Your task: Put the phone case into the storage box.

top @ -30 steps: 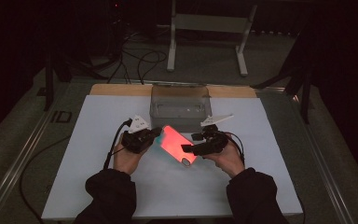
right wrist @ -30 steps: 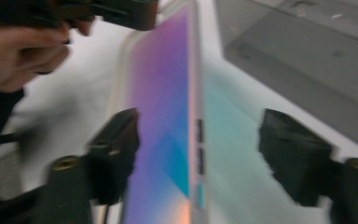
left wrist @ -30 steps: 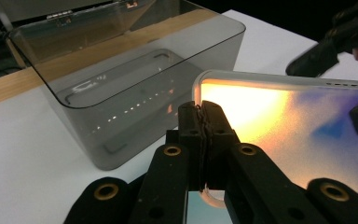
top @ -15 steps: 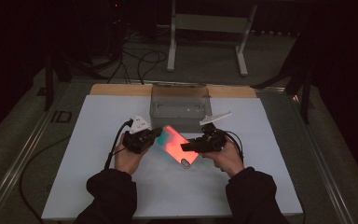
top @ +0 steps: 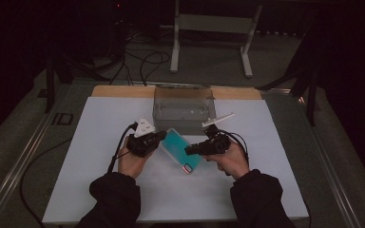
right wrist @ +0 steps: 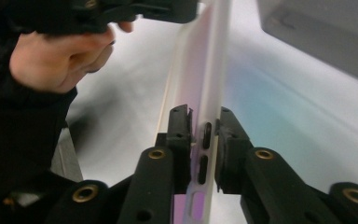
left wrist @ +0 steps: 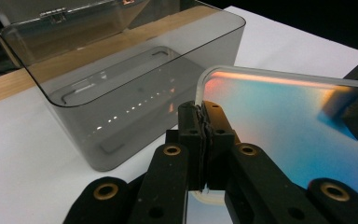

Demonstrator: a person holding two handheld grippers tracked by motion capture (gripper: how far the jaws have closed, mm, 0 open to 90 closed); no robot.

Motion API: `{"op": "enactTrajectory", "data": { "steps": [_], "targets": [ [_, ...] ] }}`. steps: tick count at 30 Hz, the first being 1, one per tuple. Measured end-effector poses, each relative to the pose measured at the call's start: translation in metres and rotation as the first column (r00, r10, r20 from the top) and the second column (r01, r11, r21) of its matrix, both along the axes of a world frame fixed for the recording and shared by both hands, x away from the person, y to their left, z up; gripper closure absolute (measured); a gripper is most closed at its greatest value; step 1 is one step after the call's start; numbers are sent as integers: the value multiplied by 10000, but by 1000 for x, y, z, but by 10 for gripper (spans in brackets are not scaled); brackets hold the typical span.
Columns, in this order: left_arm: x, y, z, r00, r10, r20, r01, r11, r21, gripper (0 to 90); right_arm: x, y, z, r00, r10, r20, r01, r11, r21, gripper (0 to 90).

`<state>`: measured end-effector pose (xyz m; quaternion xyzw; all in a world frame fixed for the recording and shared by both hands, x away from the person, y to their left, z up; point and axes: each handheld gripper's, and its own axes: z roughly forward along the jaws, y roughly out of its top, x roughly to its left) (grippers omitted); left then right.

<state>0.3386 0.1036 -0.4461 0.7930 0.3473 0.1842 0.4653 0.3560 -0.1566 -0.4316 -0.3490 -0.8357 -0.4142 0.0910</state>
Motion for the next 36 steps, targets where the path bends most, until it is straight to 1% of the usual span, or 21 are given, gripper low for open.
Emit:
{"op": "enactTrajectory", "data": {
  "steps": [1, 2, 3, 7, 9, 12, 15, 17, 19, 20, 23, 25, 26, 28, 29, 31, 34, 36],
  "targets": [
    [0, 0, 0, 10000, 0, 0, 0, 10000, 0, 892, 0, 0, 0, 10000, 0, 0, 0, 10000, 0, 799],
    [0, -1, -1, 10000, -6, -2, 6, 10000, 35, 892, 0, 0, 1, 9994, -233, -252, 232, 9997, -19, 804],
    [0, -1, -1, 10000, -6, -11, 6, 10000, 46, 891, -1, 0, 3, 9970, -540, -551, 539, 9985, -43, 808],
    [0, -2, -2, 10000, -6, -26, 6, 10000, 33, 890, -2, 0, 4, 9955, -612, -725, 605, 9981, -116, 810],
    [-1, -3, -2, 10000, -12, -40, 12, 10000, 31, 889, -2, 0, 4, 9949, -687, -742, 677, 9976, -167, 813],
    [-1, -3, -2, 10000, -35, -40, 36, 10000, 91, 885, -3, 0, 5, 9948, -804, -626, 789, 9965, -261, 817],
    [-2, -2, -3, 10000, -28, -55, 28, 10000, 8, 878, -4, 1, 6, 9944, -938, -495, 922, 9952, -329, 819],
    [-2, -2, -3, 10000, -11, -72, 12, 10000, 25, 873, -4, 2, 7, 9947, -945, -404, 930, 9950, -373, 819],
    [-2, -1, -2, 10000, -25, -95, 25, 10000, 4, 846, -5, 3, 7, 9948, -962, -340, 948, 9946, -413, 819],
    [-3, -1, -2, 10000, 13, -99, -13, 10000, -15, 822, -5, 3, 8, 9951, -948, -278, 936, 9947, -432, 819],
    [-3, 0, -1, 9996, -153, -221, 150, 9998, -140, 754, -6, 4, 8, 9950, -972, -222, 961, 9943, -453, 819],
    [-3, 1, -1, 9997, -35, -247, 31, 9999, -164, 648, -6, 4, 8, 9951, -965, -208, 955, 9944, -454, 819],
    [-3, 1, -1, 9997, 43, -240, -48, 9998, -197, 567, -6, 4, 9, 9951, -974, -181, 964, 9943, -460, 819],
    [-3, 4, -2, 9994, 151, -315, -165, 9989, -449, 465, -6, 4, 9, 9950, -985, -151, 977, 9942, -452, 819],
    [-2, 6, -2, 9992, 187, -366, -210, 9978, -624, 432, -6, 4, 9, 9950, -984, -147, 977, 9942, -440, 819],
    [-3, 10, -2, 9987, 366, -346, -391, 9963, -764, 344, -7, 4, 9, 9953, -958, -126, 952, 9946, -412, 819],
    [-4, 14, -1, 9974, 687, -219, -704, 9937, -875, 239, -7, 4, 9, 9954, -949, -103, 944, 9947, -402, 818],
    [-6, 16, 0, 9954, 956, -15, -954, 9919, -842, 149, -7, 4, 9, 9956, -930, -122, 925, 9949, -394, 818]
  ]
}}
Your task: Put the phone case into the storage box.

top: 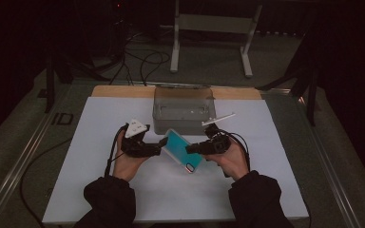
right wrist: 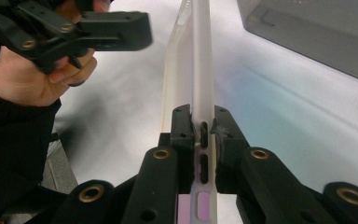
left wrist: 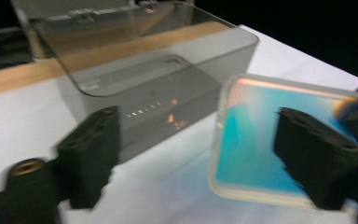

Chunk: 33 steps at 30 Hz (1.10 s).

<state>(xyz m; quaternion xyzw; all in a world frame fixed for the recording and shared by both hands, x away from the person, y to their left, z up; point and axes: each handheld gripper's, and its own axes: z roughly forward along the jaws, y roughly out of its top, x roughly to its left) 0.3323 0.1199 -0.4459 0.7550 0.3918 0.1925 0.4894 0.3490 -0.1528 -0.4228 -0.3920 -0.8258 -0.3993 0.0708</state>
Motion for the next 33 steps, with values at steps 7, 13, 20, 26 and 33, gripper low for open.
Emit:
{"op": "enactTrajectory", "data": {
  "steps": [7, 13, 20, 26, 33],
  "targets": [
    [-8, 7, 4, 9984, 217, 531, -242, 9986, 464, 3, -1, 3, -1, 10000, 92, 19, -92, 10000, 9, 818],
    [-16, 16, 6, 9939, 519, 970, -570, 9971, 510, 3, -2, 3, 0, 9999, 90, 83, -90, 10000, 41, 817],
    [-27, 29, 8, 9859, 834, 1449, -911, 9947, 476, 3, -3, 3, 3, 9998, 78, 195, -80, 9999, 101, 818],
    [-37, 42, 8, 9785, 1119, 1735, -1225, 9911, 515, 3, -3, 3, 5, 9996, 71, 266, -74, 9999, 92, 817],
    [-50, 62, 3, 9708, 1444, 1918, -1548, 9871, 400, 3, -3, 4, 7, 9994, 85, 344, -89, 9999, 105, 818]
  ]
}}
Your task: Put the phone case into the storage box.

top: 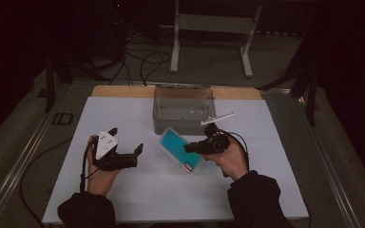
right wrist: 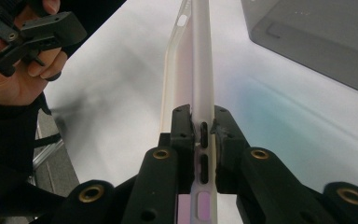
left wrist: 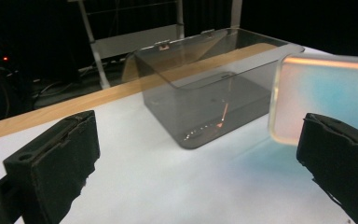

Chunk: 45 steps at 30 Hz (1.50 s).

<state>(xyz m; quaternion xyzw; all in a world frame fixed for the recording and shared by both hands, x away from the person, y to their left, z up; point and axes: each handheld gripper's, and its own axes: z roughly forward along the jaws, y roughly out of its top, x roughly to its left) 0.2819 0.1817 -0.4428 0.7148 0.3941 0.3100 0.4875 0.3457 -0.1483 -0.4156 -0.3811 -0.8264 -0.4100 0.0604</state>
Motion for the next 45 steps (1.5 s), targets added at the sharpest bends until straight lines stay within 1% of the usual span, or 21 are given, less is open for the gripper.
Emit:
{"op": "enactTrajectory", "data": {
  "steps": [3, 8, 10, 12, 15, 18, 21, 24, 27, 30, 35, 37, 40, 45],
  "targets": [
    [-5, 7, -4, 9998, 167, 64, -166, 9998, -72, 3, 0, 1, 0, 10000, -8, 13, 8, 10000, 36, 818],
    [-12, 18, -12, 9997, 208, 98, -206, 9996, -166, 3, 0, 2, 1, 10000, 12, 51, -12, 10000, 28, 818],
    [-15, 22, -15, 9995, 306, 92, -305, 9995, -114, 3, 0, 2, 1, 10000, -7, 74, 6, 10000, 50, 817],
    [-18, 27, -19, 9994, 349, 63, -348, 9992, -185, 3, 0, 1, 1, 10000, -14, 86, 13, 10000, 57, 818],
    [-23, 33, -24, 9991, 404, 89, -402, 9990, -179, 3, 0, 1, 2, 10000, -32, 91, 31, 10000, 80, 817],
    [-30, 39, -28, 9989, 443, 145, -442, 9990, -66, 3, 0, 1, 2, 9999, -37, 106, 36, 9999, 98, 817],
    [-36, 45, -32, 9984, 521, 220, -518, 9986, -124, 3, 0, 1, 2, 9999, -63, 150, 61, 9999, 113, 817],
    [-40, 50, -35, 9977, 623, 253, -622, 9981, -19, 3, 0, 1, 3, 9998, -111, 191, 108, 9998, 154, 818],
    [-45, 55, -39, 9969, 743, 250, -741, 9972, -108, 3, 0, 1, 4, 9997, -121, 218, 117, 9998, 181, 817],
    [-48, 57, -42, 9962, 835, 231, -835, 9965, 7, 3, 0, 1, 5, 9995, -155, 263, 149, 9996, 223, 817],
    [-49, 56, -47, 9965, 817, 165, -816, 9967, -20, 3, 0, 2, 7, 9990, -307, 322, 297, 9990, 322, 818],
    [-49, 55, -48, 9967, 808, 125, -809, 9967, 42, 3, 1, 2, 7, 9987, -364, 356, 352, 9988, 337, 818],
    [-49, 55, -48, 9966, 816, 133, -816, 9967, -40, 3, 2, 1, 9, 9982, -482, 368, 469, 9983, 350, 818],
    [-49, 58, -49, 9943, 1046, 187, -1044, 9945, -129, 3, 5, 1, 12, 9966, -720, 404, 700, 9964, 482, 818]
  ]
}}
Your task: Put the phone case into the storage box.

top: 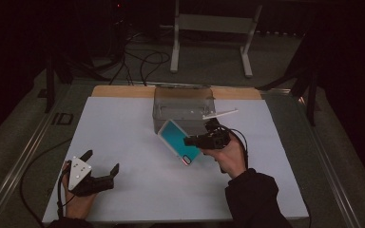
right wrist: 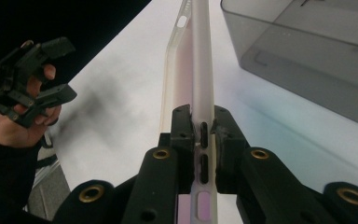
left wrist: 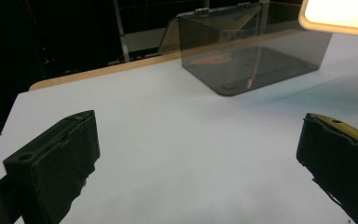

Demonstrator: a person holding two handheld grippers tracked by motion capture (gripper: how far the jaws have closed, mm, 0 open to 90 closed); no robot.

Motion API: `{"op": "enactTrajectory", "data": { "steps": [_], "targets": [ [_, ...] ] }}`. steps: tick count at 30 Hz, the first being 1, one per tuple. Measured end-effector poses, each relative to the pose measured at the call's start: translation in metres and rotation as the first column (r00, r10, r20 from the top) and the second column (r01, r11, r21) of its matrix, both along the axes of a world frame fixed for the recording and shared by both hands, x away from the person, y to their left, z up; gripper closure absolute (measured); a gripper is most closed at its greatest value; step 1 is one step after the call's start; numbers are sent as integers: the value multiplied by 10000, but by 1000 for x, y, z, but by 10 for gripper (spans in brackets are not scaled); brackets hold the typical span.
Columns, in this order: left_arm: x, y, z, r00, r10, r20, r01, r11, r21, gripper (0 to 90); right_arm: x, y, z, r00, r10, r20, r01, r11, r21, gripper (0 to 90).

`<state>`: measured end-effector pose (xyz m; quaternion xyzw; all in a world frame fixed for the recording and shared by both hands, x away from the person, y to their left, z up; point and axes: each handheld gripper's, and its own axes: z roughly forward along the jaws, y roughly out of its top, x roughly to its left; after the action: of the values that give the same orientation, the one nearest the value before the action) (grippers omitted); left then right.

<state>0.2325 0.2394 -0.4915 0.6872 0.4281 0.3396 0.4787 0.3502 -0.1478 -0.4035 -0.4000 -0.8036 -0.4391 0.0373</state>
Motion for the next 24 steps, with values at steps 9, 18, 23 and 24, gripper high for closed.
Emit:
{"op": "enactTrajectory", "data": {
  "steps": [9, 18, 23, 24],
  "targets": [
    [0, 0, 0, 10000, 63, -1, -63, 10000, 14, 3, 6, -1, 4, 9992, -387, 130, 386, 9992, 94, 818],
    [0, -1, -1, 9999, 119, -36, -119, 9999, 40, 3, 12, 2, 14, 9967, -747, 325, 747, 9972, 12, 818],
    [0, -1, -1, 9999, 143, -35, -143, 9999, 81, 3, 16, 2, 18, 9954, -877, 387, 876, 9961, 41, 819],
    [0, -1, -1, 9999, 143, -25, -143, 9999, 80, 3, 17, 3, 19, 9948, -917, 439, 916, 9958, 38, 818]
  ]
}}
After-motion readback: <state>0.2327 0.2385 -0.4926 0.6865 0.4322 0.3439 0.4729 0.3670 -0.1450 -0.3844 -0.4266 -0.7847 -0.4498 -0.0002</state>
